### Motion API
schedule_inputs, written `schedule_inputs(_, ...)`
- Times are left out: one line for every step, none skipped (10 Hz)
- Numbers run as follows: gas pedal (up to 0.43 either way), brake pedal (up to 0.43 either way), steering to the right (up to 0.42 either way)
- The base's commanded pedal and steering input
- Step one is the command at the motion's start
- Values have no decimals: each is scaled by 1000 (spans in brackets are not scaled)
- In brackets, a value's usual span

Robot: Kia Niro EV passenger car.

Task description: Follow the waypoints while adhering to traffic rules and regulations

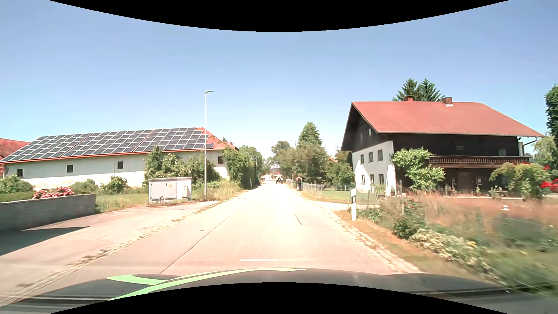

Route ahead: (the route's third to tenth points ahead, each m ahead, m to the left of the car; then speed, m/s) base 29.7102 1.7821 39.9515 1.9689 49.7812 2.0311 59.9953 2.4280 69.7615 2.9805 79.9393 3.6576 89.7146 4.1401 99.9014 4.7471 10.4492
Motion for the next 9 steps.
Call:
schedule_inputs(67,0,-8)
schedule_inputs(79,0,-8)
schedule_inputs(79,0,-8)
schedule_inputs(79,0,-8)
schedule_inputs(79,0,-8)
schedule_inputs(79,0,-8)
schedule_inputs(79,0,-6)
schedule_inputs(79,0,-3)
schedule_inputs(79,0,-3)
